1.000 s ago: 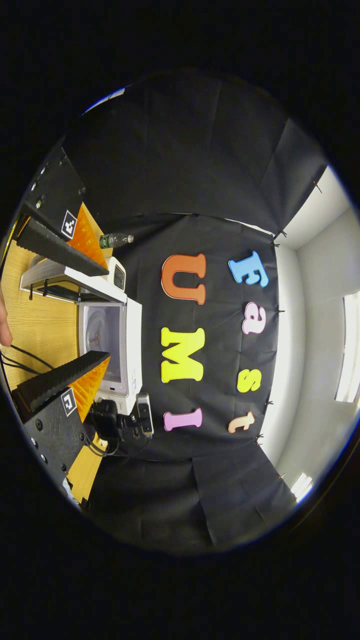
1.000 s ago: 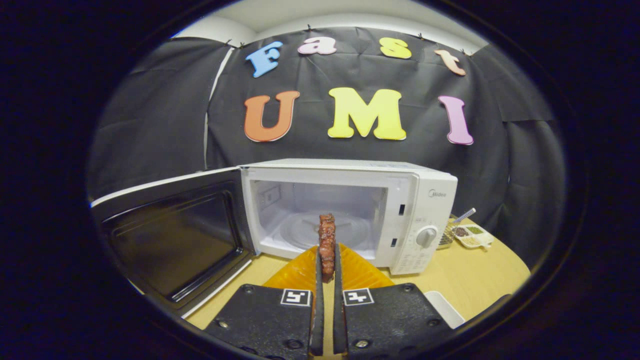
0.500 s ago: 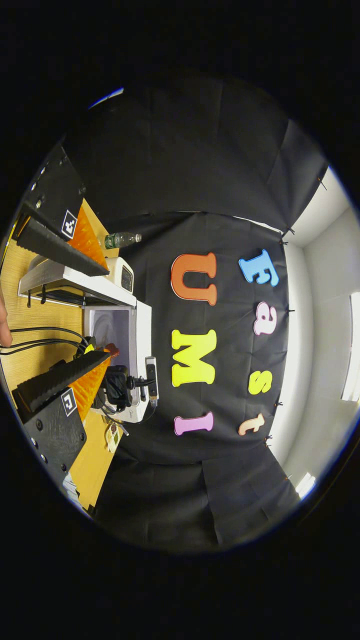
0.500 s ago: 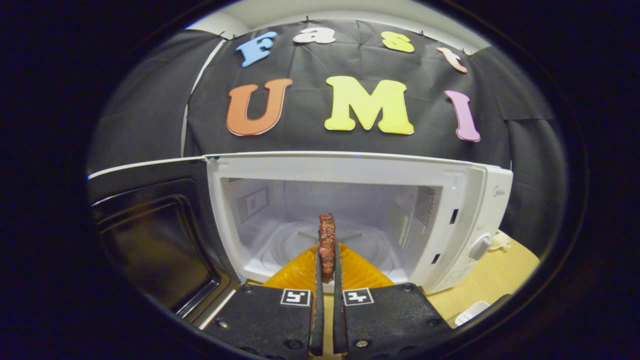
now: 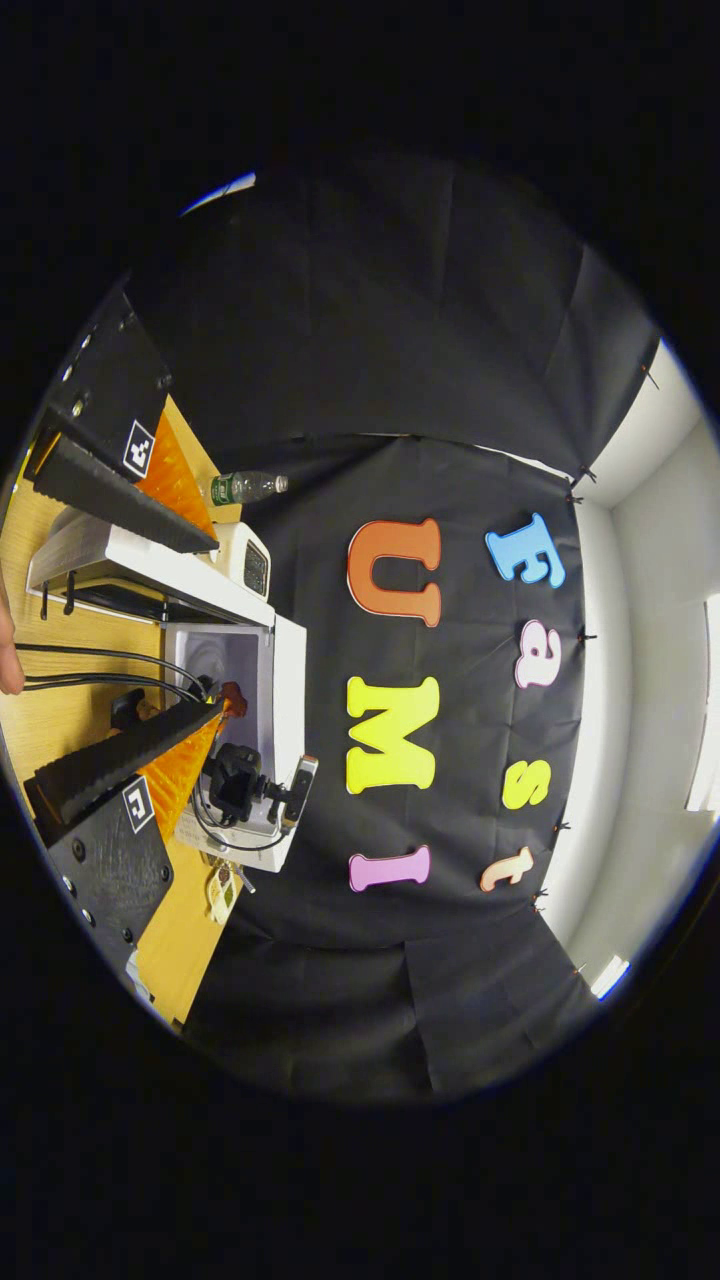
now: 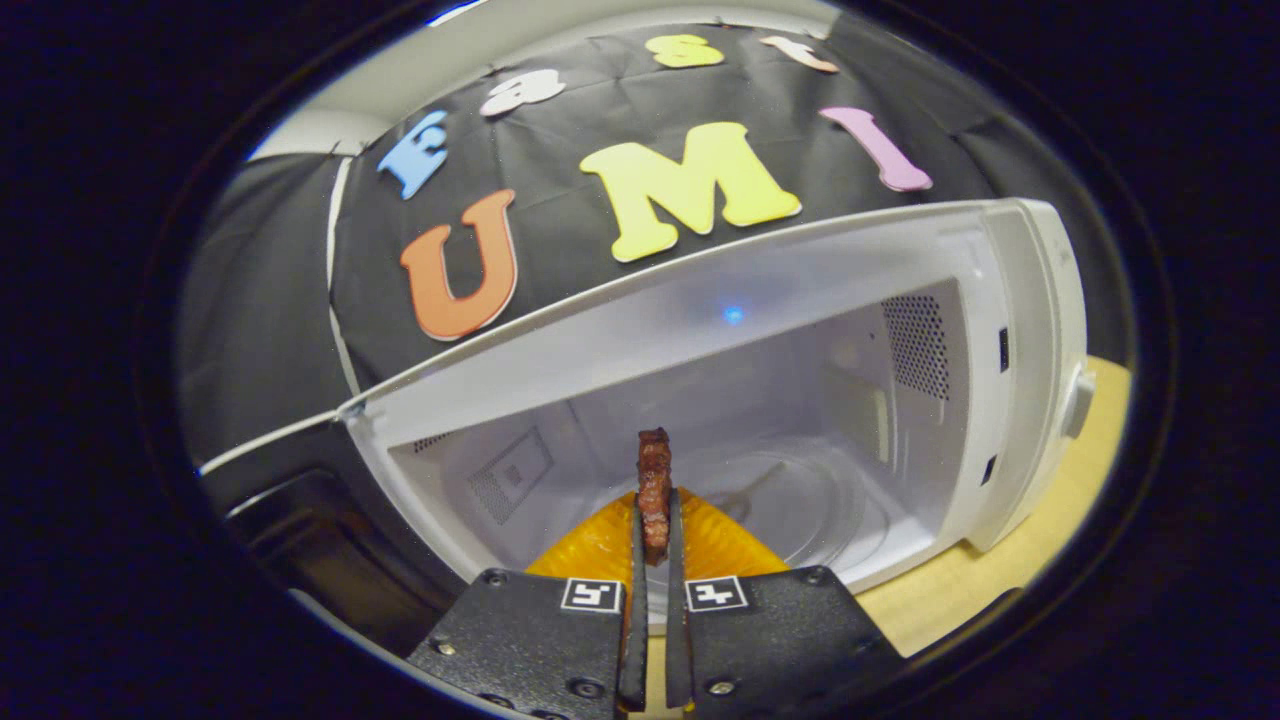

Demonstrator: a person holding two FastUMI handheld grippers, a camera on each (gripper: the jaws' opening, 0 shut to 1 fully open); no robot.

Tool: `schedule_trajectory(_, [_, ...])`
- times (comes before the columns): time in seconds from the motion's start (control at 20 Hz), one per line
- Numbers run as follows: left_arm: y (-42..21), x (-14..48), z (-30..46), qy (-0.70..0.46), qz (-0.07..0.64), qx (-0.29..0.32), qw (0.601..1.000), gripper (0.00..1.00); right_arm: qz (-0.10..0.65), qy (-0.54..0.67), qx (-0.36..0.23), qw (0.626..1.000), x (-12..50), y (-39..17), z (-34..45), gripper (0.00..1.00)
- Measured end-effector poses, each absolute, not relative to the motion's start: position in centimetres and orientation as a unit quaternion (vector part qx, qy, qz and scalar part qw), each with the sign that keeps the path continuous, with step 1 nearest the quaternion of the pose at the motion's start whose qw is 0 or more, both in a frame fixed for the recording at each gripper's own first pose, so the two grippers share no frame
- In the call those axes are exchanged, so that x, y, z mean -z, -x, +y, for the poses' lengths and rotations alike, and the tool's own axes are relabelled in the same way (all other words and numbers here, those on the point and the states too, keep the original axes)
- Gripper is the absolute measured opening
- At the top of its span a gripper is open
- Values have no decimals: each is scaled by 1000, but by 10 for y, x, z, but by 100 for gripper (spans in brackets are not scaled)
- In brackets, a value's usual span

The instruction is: Open the microwave oven with the left hand, put the food in, and close the microwave oven.

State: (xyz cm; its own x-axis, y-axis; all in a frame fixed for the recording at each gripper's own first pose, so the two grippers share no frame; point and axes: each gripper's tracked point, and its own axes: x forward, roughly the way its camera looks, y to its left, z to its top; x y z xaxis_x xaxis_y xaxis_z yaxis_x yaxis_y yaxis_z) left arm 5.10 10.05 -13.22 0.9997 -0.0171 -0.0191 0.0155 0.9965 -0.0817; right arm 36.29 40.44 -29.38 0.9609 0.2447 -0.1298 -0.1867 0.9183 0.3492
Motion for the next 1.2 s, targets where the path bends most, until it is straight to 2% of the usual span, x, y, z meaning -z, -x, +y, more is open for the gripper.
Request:
schedule_trajectory(0.15, [-50, 135, 98, 48, 13, 15, 999, 92, 90, -255, -102, 957, 292, -362, 407, 11])
schedule_trajectory(0.4, [-45, 133, 106, 40, 12, 1, 999, 92, 158, -378, -74, 909, 312, -371, 407, 11])
schedule_trajectory(0.55, [-40, 131, 112, 47, 9, -1, 999, 92, 160, -412, -42, 896, 317, -383, 391, 11])
schedule_trajectory(0.7, [-37, 136, 121, 53, 14, -10, 998, 92, 195, -447, -20, 873, 336, -392, 388, 12])
schedule_trajectory(0.8, [-37, 136, 123, 57, 16, -11, 998, 92, 186, -453, -12, 872, 335, -398, 386, 11])
schedule_trajectory(0.85, [-35, 135, 120, 59, 14, -7, 998, 92, 187, -448, -12, 874, 336, -396, 387, 2])
schedule_trajectory(0.9, [-34, 134, 119, 60, 10, -4, 998, 92, 188, -444, -12, 876, 336, -396, 387, 2])
schedule_trajectory(0.95, [-35, 135, 118, 61, 11, -2, 998, 92, 189, -440, -12, 878, 336, -397, 387, 11])
schedule_trajectory(1.05, [-35, 138, 117, 59, 14, 1, 998, 92, 199, -410, 3, 890, 343, -397, 386, 13])
schedule_trajectory(1.2, [-32, 139, 125, 48, 10, -9, 999, 92, 165, -363, 8, 917, 334, -394, 377, 65])
